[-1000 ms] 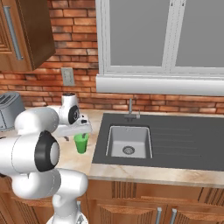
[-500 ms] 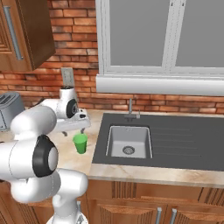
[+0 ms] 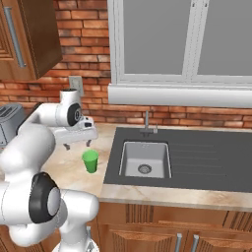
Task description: Pick the cup and bowl from the counter and place them on the counter next to the sink.
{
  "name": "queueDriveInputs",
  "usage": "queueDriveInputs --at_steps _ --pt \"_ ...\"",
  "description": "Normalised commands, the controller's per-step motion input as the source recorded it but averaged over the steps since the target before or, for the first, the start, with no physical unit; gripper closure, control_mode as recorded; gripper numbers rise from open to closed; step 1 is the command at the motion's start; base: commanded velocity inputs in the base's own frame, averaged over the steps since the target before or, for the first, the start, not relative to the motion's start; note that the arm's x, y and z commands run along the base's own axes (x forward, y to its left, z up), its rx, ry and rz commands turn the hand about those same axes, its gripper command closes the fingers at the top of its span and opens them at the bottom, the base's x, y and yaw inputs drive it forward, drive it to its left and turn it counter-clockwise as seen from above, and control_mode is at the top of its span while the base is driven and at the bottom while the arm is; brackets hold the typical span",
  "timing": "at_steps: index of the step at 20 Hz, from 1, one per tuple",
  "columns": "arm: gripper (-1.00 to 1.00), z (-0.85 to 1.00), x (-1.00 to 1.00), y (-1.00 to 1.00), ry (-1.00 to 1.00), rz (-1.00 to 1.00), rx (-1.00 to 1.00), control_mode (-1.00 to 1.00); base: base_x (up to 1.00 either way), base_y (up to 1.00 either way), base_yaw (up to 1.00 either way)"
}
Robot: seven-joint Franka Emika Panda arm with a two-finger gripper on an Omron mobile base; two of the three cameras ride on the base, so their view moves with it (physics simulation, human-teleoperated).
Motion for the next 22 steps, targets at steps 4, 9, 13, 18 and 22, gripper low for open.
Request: queueDriveInputs --at_steps 4,9,13,18,22 --pt "-1.00 0.32 -0.87 -0.01 -0.06 0.00 0.00 -1.00 0.00 0.00 0.00" --pt "-1.00 0.14 -0.91 -0.19 -0.03 0.00 0.00 -1.00 0.00 0.00 0.00" --pt "-1.00 0.15 -0.79 -0.35 0.00 -0.03 0.03 -1.00 0.00 0.00 0.00" --pt "-1.00 0.22 -0.57 -0.43 -0.01 -0.09 0.07 -1.00 0.00 0.00 0.00" --pt "-1.00 0.09 -0.23 -0.16 0.00 -0.08 0.01 -1.00 0.00 0.00 0.00"
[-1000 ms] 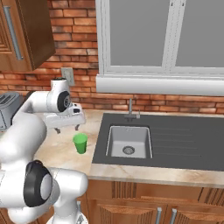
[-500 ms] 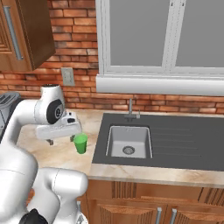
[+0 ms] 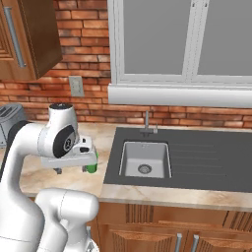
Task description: Pick the cup and bowl from the counter and place them on the counter next to the sink.
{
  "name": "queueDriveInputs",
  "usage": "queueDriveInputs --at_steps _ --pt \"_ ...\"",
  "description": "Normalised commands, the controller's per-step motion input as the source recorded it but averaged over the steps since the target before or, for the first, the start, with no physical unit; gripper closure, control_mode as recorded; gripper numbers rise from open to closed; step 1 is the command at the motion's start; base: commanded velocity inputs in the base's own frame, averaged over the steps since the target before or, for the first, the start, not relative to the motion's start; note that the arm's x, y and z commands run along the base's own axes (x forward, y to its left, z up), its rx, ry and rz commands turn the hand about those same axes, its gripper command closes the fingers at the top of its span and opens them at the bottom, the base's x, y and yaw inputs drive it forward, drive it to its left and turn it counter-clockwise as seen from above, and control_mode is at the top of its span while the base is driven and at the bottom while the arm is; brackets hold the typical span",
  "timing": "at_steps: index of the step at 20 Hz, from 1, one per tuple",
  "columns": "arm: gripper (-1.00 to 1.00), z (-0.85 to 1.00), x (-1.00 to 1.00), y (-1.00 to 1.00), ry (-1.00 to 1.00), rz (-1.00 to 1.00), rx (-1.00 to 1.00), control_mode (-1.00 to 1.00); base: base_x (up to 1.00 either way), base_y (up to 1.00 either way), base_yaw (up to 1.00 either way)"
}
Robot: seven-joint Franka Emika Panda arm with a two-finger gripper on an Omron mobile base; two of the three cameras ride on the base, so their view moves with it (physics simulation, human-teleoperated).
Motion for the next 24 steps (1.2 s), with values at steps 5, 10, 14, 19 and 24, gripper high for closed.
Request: queueDriveInputs --at_steps 5,10,14,19,24 --pt "-1.00 0.00 0.00 0.00 0.00 -0.03 0.00 -1.00 0.00 0.00 0.00" --pt "-1.00 0.00 0.00 0.00 0.00 0.00 0.00 -1.00 0.00 0.00 0.00" --pt "-1.00 0.00 0.00 0.00 0.00 0.00 0.00 -1.00 0.00 0.00 0.00" --pt "-1.00 0.00 0.00 0.00 0.00 0.00 0.00 1.00 0.00 0.00 0.00" --pt "-1.00 0.00 0.00 0.00 0.00 0.00 0.00 1.00 -0.58 0.00 0.00"
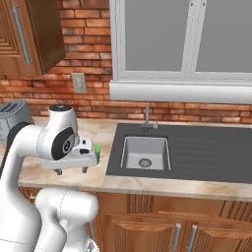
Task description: Pick the cup and bowl from the counter and place them on the counter next to the sink.
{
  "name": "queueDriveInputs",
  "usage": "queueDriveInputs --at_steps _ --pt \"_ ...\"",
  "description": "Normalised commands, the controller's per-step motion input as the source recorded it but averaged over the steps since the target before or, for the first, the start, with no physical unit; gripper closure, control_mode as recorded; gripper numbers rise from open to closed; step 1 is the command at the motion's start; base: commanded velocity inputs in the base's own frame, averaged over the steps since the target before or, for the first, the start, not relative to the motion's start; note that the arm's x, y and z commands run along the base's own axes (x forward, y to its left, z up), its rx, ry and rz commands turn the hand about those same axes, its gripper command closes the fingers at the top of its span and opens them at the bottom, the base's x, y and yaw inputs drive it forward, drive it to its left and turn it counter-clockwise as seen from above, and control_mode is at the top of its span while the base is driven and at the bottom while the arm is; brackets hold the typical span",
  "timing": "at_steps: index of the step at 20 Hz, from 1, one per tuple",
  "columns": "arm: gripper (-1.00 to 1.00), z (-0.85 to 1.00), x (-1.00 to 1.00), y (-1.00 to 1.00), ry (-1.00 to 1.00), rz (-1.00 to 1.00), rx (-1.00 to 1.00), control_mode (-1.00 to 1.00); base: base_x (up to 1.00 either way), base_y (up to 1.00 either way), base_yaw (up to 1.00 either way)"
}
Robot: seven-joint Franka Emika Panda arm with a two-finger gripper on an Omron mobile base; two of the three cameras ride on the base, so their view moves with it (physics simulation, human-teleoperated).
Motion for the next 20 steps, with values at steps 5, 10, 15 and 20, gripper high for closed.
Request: queueDriveInputs --at_steps 5,10,15,20 --pt "-1.00 0.00 0.00 0.00 0.00 0.00 0.00 1.00 -1.00 0.00 0.00" --pt "-1.00 0.00 0.00 0.00 0.00 0.00 0.00 1.00 -0.31 0.09 0.12" --pt "-1.00 0.00 0.00 0.00 0.00 0.00 0.00 1.00 -0.10 0.62 0.71" --pt "-1.00 0.00 0.00 0.00 0.00 0.00 0.00 1.00 -0.01 0.43 0.98"
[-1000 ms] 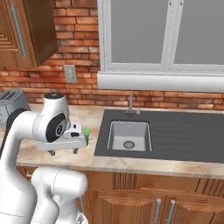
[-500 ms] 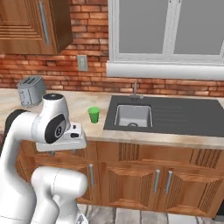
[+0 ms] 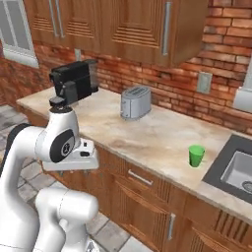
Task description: Pick the cup and bowl from the counter and place them on the counter next to the sink.
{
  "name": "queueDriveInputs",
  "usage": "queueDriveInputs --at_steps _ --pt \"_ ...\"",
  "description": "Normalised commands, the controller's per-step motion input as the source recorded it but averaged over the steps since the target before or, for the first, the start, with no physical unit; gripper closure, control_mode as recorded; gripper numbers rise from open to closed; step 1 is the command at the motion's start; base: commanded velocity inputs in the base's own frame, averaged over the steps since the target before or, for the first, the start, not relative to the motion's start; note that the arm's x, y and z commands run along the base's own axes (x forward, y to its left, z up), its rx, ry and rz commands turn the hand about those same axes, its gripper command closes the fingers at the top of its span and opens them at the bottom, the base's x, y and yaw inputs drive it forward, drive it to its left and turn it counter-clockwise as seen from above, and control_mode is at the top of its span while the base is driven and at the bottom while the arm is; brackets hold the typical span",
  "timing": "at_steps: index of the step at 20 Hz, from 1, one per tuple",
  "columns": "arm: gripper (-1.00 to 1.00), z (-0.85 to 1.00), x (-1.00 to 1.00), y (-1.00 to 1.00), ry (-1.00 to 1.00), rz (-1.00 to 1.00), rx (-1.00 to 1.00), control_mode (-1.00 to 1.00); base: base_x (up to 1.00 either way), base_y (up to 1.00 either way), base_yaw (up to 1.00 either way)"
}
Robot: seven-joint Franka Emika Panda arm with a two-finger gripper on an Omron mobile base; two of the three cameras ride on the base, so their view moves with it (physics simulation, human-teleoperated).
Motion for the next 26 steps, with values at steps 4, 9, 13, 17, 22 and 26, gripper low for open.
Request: queueDriveInputs --at_steps 4,9,13,17,22,26 --pt "-1.00 0.00 0.00 0.00 0.00 0.00 0.00 1.00 0.00 0.34 1.00" --pt "-1.00 0.00 0.00 0.00 0.00 0.00 0.00 1.00 0.00 0.22 1.00" --pt "-1.00 0.00 0.00 0.00 0.00 0.00 0.00 1.00 0.00 0.03 1.00" --pt "-1.00 0.00 0.00 0.00 0.00 0.00 0.00 1.00 0.00 0.00 1.00" --pt "-1.00 0.00 0.00 0.00 0.00 0.00 0.00 1.00 0.00 0.00 1.00" --pt "-1.00 0.00 0.00 0.00 0.00 0.00 0.00 1.00 0.00 0.00 1.00"
